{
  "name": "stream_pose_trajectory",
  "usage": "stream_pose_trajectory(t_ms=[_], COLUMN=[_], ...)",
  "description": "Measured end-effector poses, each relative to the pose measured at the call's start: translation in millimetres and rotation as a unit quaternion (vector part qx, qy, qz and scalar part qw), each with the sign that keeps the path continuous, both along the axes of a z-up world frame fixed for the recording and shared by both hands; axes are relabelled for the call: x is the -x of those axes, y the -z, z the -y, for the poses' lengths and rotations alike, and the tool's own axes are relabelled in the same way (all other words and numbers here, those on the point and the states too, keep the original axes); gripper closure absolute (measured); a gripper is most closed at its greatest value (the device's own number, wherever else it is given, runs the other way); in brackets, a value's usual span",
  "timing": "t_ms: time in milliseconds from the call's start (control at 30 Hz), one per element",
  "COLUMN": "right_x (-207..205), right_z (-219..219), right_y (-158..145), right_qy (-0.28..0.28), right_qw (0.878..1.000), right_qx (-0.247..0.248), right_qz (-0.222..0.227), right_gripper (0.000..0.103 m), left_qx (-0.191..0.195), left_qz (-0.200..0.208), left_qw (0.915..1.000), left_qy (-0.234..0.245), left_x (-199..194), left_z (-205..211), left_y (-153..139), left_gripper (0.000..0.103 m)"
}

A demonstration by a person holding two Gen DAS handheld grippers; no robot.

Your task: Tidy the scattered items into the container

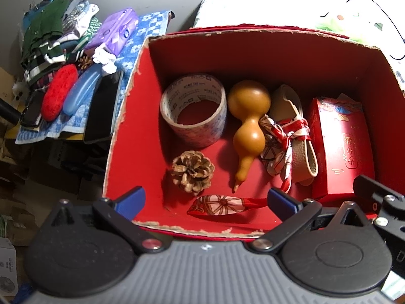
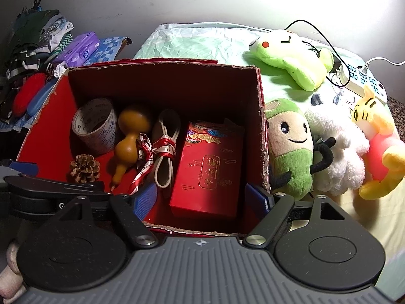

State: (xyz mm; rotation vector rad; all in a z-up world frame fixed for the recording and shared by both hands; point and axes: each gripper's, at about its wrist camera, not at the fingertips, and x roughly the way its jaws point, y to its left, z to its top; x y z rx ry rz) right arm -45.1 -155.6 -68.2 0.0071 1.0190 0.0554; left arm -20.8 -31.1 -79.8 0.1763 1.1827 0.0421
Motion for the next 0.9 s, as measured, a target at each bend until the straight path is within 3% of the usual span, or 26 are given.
stream_pose_trajectory(t_ms=[433,900], right_x=[5.3,6.1], right_z=[1.2,0.3], right_y=[0.9,1.2], right_qy=[0.0,0.029], right_qw=[1.0,0.999], right_qx=[-0.007,-0.004], right_qz=[0.012,0.024], right_gripper=[0.019,0.022], left_qx=[0.001,0.009], left_qz=[0.011,0.017], left_qw=[0.9999,0.9998], left_qy=[0.001,0.005], left_x=[2.6,4.0], left_z=[-0.7,-2.7], left_y=[-0.7,-0.4], left_gripper=[0.001,0.0])
